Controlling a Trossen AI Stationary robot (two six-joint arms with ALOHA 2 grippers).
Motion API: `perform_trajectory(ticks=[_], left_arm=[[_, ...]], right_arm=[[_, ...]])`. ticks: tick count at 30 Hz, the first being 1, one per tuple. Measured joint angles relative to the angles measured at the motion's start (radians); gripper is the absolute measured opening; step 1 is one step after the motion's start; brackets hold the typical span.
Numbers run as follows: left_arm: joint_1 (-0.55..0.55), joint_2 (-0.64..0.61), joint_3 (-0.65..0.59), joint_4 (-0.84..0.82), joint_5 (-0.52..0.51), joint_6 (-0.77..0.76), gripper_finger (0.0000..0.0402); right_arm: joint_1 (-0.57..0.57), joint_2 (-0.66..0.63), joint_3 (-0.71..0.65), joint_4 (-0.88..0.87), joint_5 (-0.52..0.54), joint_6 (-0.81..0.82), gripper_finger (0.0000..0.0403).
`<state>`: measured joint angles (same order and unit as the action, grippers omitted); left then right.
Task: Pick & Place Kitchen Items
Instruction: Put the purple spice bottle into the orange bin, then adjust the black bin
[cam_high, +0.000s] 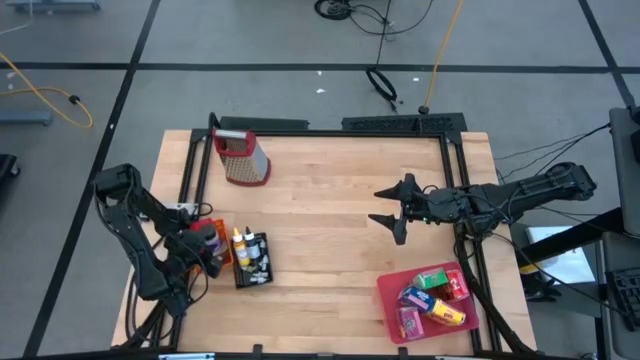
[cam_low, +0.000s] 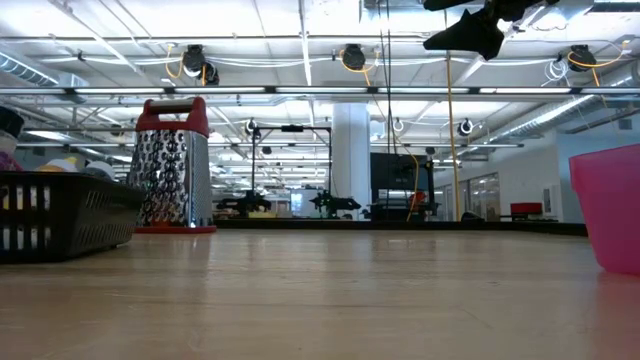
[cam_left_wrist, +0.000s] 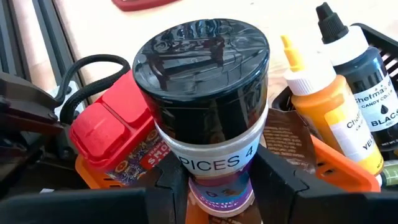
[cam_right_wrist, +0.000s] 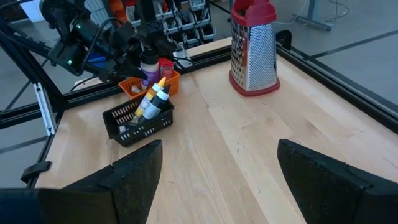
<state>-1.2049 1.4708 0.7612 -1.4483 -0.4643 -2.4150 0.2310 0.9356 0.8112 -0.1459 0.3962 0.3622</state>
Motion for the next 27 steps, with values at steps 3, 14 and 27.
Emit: perform_trajectory(ticks=[3,14,27], left_arm=[[0.0,0.0,0.0,0.0,-0.002,-0.004,0.0129],[0.0,0.0,0.002,0.072,-0.056,0.043,0.0213],[-0.022,0.0,0.033,0.151,-0.148,0.141,0.0293]], right_arm=[[0.0,0.0,0.0,0.0,0.0,0.0,0.0308],[0.0,0.0,-0.057,0.031,0.0,0.016,0.0309],[0.0,0.0,-0.089,0.135,-0.003,-0.022,0.0308]])
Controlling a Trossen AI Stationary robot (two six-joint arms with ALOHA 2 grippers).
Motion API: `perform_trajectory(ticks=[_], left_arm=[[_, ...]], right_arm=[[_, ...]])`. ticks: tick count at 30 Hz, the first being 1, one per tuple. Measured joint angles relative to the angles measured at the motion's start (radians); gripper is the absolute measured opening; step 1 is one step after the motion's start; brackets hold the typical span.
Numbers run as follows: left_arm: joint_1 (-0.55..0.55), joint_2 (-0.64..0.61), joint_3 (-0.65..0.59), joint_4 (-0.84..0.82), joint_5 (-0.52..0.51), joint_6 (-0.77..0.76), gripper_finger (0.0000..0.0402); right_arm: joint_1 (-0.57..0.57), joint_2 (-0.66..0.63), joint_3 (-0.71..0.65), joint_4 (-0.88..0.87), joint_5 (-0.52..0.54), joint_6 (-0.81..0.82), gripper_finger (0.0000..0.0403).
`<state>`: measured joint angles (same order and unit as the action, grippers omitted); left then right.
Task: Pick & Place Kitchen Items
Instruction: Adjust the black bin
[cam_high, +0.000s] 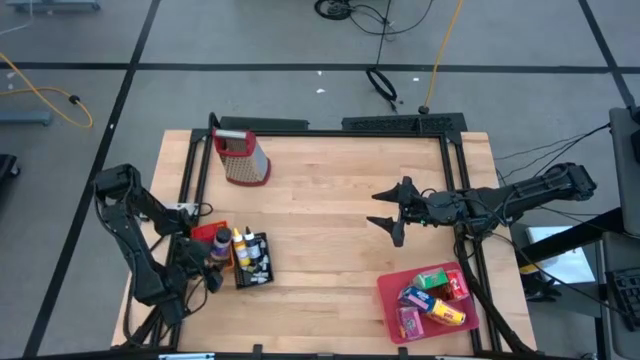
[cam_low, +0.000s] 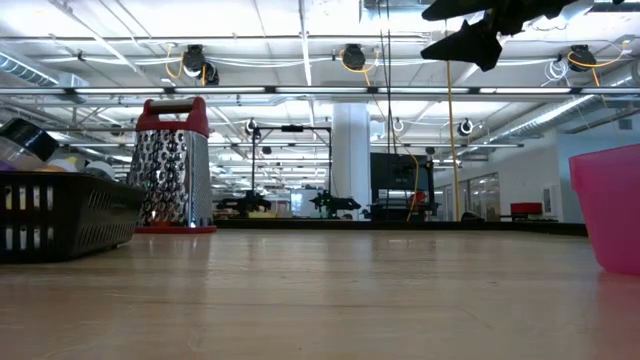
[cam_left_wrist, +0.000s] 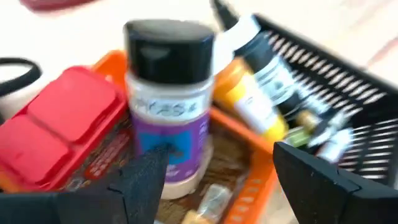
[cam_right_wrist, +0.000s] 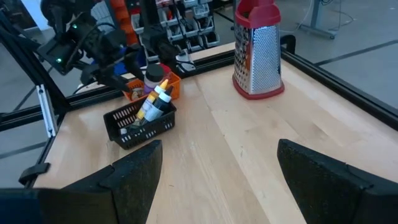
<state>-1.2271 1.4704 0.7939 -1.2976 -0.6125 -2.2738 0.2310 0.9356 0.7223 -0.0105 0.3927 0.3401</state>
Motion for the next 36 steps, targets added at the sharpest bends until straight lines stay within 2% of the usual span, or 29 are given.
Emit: perform_trajectory(ticks=[5,10,13,19,29,36], left_arm=[[-0.004,0.0,0.04,-0.012,-0.042,0.02,0.0294],[-0.004,0.0,0.091,0.038,-0.159,0.165,0.0294],[-0.004,0.0,0.102,0.128,-0.189,0.287,0.0294],[0.007,0.0,0.095,0.429,-0.257,0.55,0.0294],[0.101,0.0,0.093,0.784,-0.213,0.966,0.0294],[0.144,0.057,0.092,0.854,-0.097,1.003,0.0294]], right_arm=[[0.0,0.0,0.0,0.0,0.0,0.004,0.0308],[0.0,0.0,0.0,0.0,-0.001,0.005,0.0308],[0.0,0.0,0.0,0.0,-0.001,0.006,0.0308],[0.0,0.0,0.0,0.0,-0.001,0.007,0.0308],[0.0,0.0,0.0,0.023,-0.002,0.007,0.0308],[0.0,0.0,0.0,0.023,-0.002,0.007,0.0309]])
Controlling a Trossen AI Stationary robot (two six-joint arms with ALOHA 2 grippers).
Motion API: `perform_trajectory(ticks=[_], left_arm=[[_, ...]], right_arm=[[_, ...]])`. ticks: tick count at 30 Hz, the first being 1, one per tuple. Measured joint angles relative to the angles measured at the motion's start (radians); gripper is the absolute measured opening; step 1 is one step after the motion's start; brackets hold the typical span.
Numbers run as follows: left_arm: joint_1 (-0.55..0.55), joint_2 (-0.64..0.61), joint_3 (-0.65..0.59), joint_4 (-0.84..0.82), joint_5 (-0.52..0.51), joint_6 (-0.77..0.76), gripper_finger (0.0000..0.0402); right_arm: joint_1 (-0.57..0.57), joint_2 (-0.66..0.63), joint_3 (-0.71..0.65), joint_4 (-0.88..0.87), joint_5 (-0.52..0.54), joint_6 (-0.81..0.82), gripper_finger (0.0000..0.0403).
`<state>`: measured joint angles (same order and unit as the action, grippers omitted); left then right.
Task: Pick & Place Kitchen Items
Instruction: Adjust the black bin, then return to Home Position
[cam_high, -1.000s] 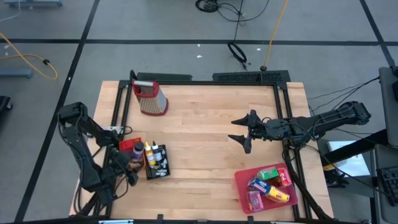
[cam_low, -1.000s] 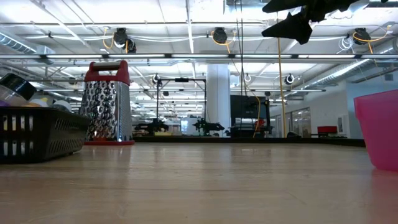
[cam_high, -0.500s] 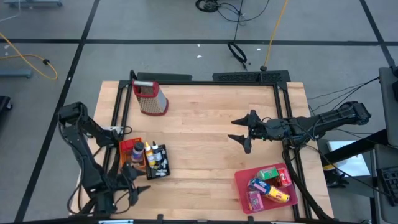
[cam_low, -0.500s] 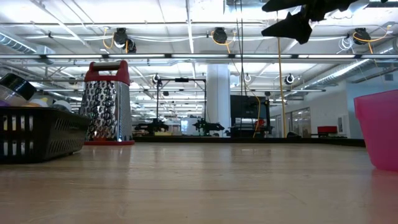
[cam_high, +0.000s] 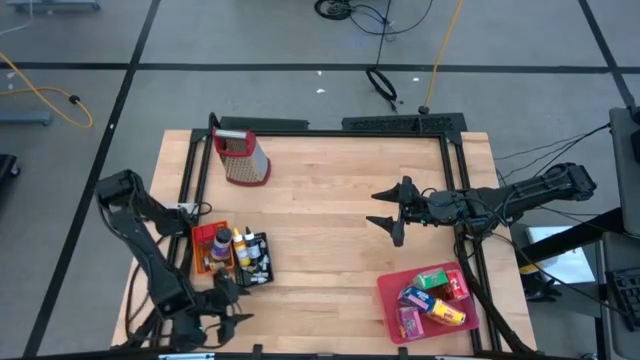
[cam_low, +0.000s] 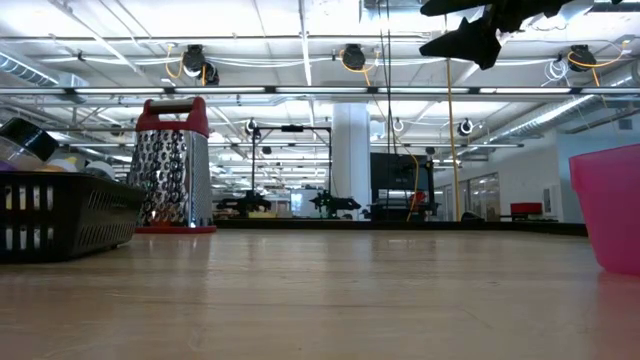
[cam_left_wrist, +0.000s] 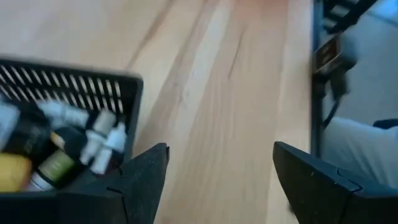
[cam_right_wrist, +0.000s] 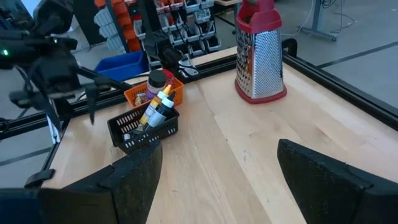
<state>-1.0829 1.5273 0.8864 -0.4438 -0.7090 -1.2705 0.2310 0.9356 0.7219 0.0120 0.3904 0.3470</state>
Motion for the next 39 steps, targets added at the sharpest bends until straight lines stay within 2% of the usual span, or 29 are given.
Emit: perform_trajectory(ticks=[9,13,21,30,32,39], left_arm=[[0.06,0.107,0.0,0.007,0.166,-0.045,0.0294],[0.076,0.116,0.0,-0.049,0.162,-0.061,0.0294],[0.084,0.118,0.0,-0.197,0.198,-0.215,0.0294],[0.079,0.118,0.0,-0.246,0.211,-0.309,0.0294],[0.072,0.118,-0.001,-0.239,0.193,-0.308,0.0294],[0.045,0.099,0.035,-0.219,-0.026,-0.188,0.0294]], right_arm=[[0.0,0.0,0.0,0.008,0.0,0.0,0.0309],[0.0,0.0,0.0,0.014,-0.002,-0.003,0.0309],[0.0,0.0,0.0,0.014,-0.002,-0.003,0.0308],[0.0,0.0,0.0,0.014,-0.002,-0.004,0.0308],[0.0,0.0,0.0,0.014,-0.002,-0.012,0.0308],[0.0,0.0,0.0,0.024,-0.001,-0.038,0.0308]])
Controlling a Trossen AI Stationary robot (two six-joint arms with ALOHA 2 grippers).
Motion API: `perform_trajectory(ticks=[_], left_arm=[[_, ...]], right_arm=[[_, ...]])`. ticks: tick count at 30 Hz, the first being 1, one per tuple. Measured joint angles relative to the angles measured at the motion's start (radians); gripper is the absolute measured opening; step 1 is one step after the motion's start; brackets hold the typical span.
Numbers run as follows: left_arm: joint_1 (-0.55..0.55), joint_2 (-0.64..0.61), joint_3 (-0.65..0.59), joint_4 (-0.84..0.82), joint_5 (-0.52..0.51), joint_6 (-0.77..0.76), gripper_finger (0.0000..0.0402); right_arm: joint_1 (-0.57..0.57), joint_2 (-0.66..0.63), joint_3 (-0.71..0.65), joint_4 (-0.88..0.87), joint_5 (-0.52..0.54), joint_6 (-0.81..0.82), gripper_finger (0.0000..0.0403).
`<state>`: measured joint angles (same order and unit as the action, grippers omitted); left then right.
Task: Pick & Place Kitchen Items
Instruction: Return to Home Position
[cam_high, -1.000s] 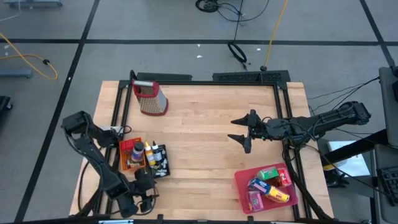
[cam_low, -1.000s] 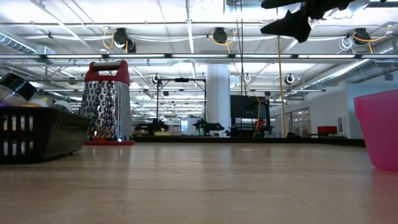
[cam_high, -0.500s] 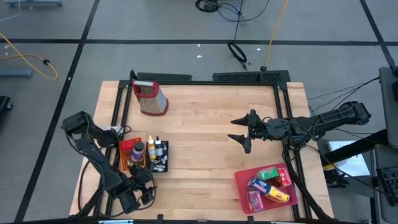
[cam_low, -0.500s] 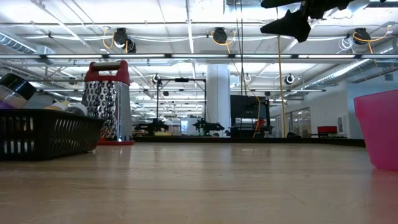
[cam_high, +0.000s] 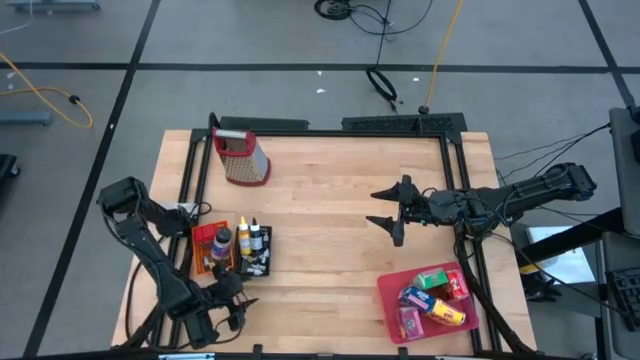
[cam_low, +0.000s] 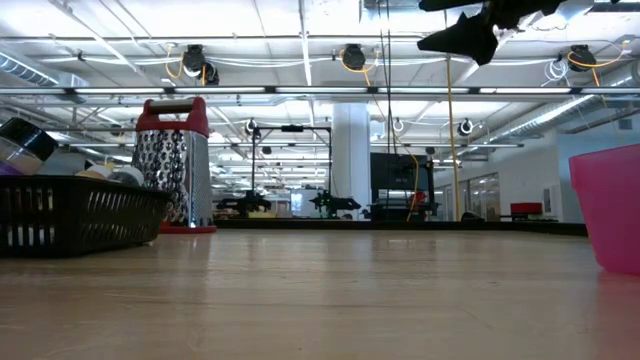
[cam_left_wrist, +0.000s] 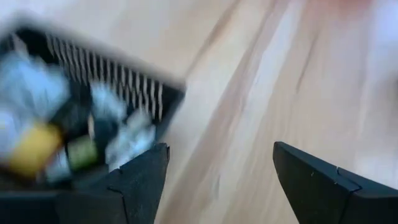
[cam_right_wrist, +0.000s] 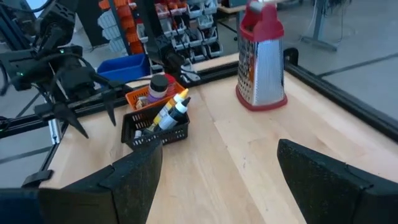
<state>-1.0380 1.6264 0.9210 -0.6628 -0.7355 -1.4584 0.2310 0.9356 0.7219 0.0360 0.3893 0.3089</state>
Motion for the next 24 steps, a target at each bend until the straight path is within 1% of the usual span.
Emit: perform_trajectory(ticks=[2,5,8,10,15,19,22,24], left_arm=[[0.003,-0.02,0.005,0.004,-0.082,0.048,0.0294],[0.027,-0.068,0.005,-0.001,-0.184,0.118,0.0294],[0.064,-0.131,0.005,0.002,-0.242,0.273,0.0294],[0.098,-0.182,0.005,0.002,-0.257,0.38,0.0294],[0.199,-0.319,-0.014,0.013,-0.23,0.647,0.0294],[0.264,-0.459,-0.105,0.035,-0.218,0.745,0.0294],[0.308,-0.577,-0.207,0.129,-0.178,0.84,0.0294],[0.347,-0.655,-0.267,0.253,-0.112,0.953,0.0294]], right_arm=[[0.0,0.0,0.0,0.013,0.0,-0.02,0.0308],[0.0,-0.002,0.0,0.014,0.001,-0.112,0.0308],[-0.004,-0.005,0.0,0.014,0.004,-0.16,0.0308],[-0.016,-0.009,0.0,-0.005,0.003,-0.164,0.0309],[-0.042,-0.016,-0.004,-0.069,0.005,-0.143,0.0308],[-0.062,-0.052,-0.084,-0.02,0.005,-0.128,0.0308],[-0.094,-0.112,-0.183,0.065,0.002,-0.12,0.0308],[-0.119,-0.156,-0.24,0.124,0.0,-0.127,0.0308]])
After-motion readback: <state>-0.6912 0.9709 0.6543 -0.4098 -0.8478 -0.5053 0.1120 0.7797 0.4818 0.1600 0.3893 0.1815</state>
